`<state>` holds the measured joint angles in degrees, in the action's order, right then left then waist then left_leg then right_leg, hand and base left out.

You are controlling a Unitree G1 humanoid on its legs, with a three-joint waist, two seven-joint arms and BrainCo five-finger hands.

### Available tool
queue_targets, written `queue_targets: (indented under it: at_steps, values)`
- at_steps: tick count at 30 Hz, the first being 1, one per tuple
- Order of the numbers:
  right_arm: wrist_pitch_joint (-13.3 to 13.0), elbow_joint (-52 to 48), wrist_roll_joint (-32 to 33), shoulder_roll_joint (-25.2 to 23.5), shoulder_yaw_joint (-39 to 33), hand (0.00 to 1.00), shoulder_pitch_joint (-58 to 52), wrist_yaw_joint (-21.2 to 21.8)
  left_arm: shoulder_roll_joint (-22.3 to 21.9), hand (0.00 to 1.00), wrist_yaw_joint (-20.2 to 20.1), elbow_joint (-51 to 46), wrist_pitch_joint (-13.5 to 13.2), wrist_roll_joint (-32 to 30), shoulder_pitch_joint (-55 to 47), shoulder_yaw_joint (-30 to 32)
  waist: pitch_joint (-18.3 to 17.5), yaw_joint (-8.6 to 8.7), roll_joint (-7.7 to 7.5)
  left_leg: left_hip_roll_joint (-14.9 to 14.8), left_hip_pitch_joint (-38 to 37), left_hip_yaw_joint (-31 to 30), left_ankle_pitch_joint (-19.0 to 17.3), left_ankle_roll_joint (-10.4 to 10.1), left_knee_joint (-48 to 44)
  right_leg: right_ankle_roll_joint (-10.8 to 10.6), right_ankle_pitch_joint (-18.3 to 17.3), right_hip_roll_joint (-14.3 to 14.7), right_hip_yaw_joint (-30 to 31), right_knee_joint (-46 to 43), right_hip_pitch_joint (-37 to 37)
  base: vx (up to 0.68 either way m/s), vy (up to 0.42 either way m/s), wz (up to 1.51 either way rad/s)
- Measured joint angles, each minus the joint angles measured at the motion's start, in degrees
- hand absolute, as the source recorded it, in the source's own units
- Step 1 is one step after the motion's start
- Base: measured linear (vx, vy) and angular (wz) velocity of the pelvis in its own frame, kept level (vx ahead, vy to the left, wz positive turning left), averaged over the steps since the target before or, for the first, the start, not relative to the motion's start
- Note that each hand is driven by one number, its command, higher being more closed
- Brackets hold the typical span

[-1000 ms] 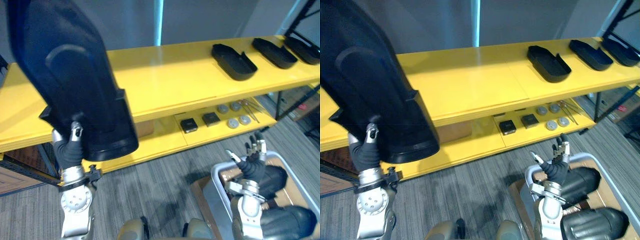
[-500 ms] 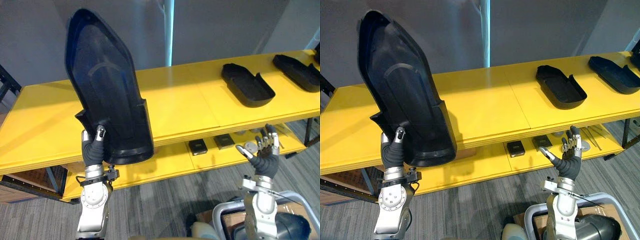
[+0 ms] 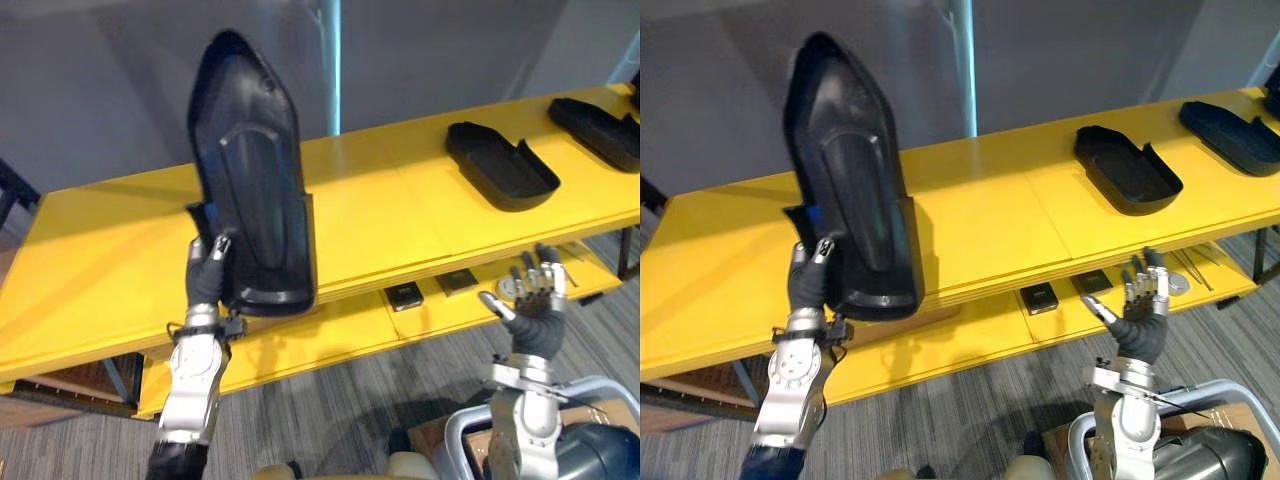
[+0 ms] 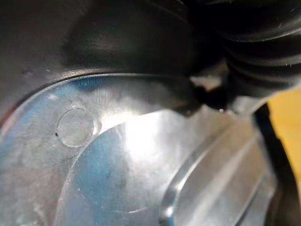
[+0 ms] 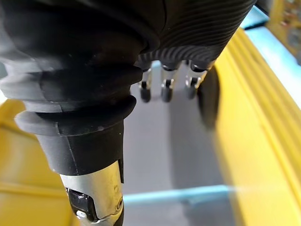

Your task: Walk over and take plastic housings, then place them on the shelf

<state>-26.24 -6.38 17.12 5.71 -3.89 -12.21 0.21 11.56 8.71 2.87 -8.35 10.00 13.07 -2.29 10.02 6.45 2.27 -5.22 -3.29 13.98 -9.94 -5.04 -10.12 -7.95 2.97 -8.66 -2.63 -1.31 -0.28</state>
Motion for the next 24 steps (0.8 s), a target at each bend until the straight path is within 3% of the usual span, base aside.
queue_targets:
  at_steps: [4,6,13,16,18,24]
  values:
    - [1.41,-0.92,0.15,1.25,3.36,0.0,0.19,2.42,0.5,1.0,0.05,10.39,3.23,6.8,8.48,-1.33,0.05,2.18,0.06,0.06,-1.38,2.46,-0.01,0.02,0.76,0.03,0.02,0.71,2.88,-0.07,-0.99,0.05,0.001,-0.38]
    - [2.37,-1.85,0.24,1.99,3.83,0.0,0.2,3.4,0.75,1.0,0.35,14.41,3.56,9.72,10.76,-1.33,0.13,3.33,0.17,0.02,-1.91,3.18,-0.01,0.02,0.87,0.07,-0.01,0.88,4.13,-0.13,-1.33,0.01,-0.003,-0.36]
    - [5.97,-1.94,2.54,5.28,7.89,0.0,-0.27,7.69,1.9,1.0,7.38,28.03,8.69,16.31,19.61,-1.24,1.53,6.84,1.27,-0.11,-2.74,5.76,-0.01,0.02,0.86,0.36,0.27,1.36,7.67,-0.59,-3.0,-0.04,-0.011,-0.27]
    - [6.83,-1.96,2.86,5.57,8.54,0.0,-0.81,9.39,2.91,1.0,11.75,31.94,11.77,20.05,22.85,-1.25,2.32,7.19,1.57,-0.35,-2.66,7.32,-0.01,0.02,1.04,0.99,0.83,1.85,9.22,0.26,-3.98,-0.06,-0.021,-0.26]
    - [6.98,-1.96,2.95,6.41,8.6,0.0,-0.88,9.83,4.96,1.0,14.28,34.18,13.07,21.8,25.38,-1.21,4.1,8.41,1.48,-0.31,-2.55,7.54,-0.03,0.03,1.11,1.12,1.07,1.86,9.43,0.17,-4.69,-0.09,-0.018,-0.15]
    - [7.56,-2.27,4.55,7.95,10.28,0.0,-1.47,9.86,8.53,1.0,18.27,36.57,15.63,23.11,30.55,-0.95,6.17,8.85,1.27,-0.15,-1.29,8.56,-0.1,0.07,1.48,0.95,2.0,1.73,9.3,-1.04,-7.25,-0.05,-0.005,-0.1]
